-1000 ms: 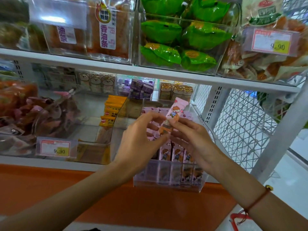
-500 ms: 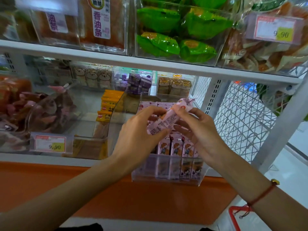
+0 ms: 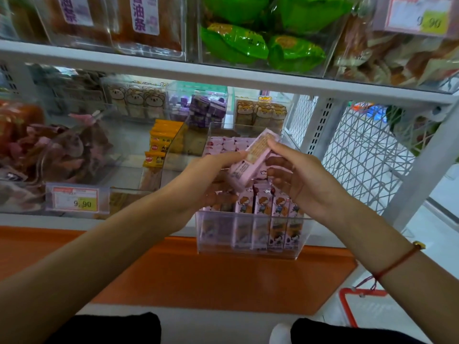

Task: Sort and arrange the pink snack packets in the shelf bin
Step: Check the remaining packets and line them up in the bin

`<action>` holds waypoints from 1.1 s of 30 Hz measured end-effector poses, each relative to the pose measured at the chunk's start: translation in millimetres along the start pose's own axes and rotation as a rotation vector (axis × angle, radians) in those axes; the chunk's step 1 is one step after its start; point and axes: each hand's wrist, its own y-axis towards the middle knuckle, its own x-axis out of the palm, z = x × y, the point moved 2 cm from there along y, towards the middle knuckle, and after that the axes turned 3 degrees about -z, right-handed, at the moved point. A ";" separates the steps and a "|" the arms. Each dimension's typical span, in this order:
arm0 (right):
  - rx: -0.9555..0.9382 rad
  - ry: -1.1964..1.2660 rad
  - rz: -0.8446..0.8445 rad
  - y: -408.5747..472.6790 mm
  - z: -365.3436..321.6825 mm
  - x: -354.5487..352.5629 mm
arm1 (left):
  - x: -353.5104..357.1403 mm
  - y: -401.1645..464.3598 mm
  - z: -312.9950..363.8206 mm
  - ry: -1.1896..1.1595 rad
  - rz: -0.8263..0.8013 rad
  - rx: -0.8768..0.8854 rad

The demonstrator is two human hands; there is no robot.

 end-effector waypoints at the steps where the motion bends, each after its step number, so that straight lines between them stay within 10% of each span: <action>1: -0.013 -0.019 0.035 0.0 -0.4 -0.1 | 0.8 -0.8 0.8 -0.039 -0.036 -0.010; 9: -0.049 -0.011 0.034 -0.4 -2.7 -0.5 | 4.0 -2.4 5.1 -0.029 -0.042 -0.007; 17: -0.302 -0.091 0.002 -6.7 -9.6 4.4 | 6.9 -12.9 12.4 0.878 0.406 0.789; 25: -0.646 -0.596 -0.035 -17.7 -11.4 9.8 | -1.1 -6.1 4.1 0.799 0.223 0.664; 33: -0.271 -0.129 0.123 -10.6 -8.8 1.9 | 13.8 -13.2 8.1 0.455 0.019 0.420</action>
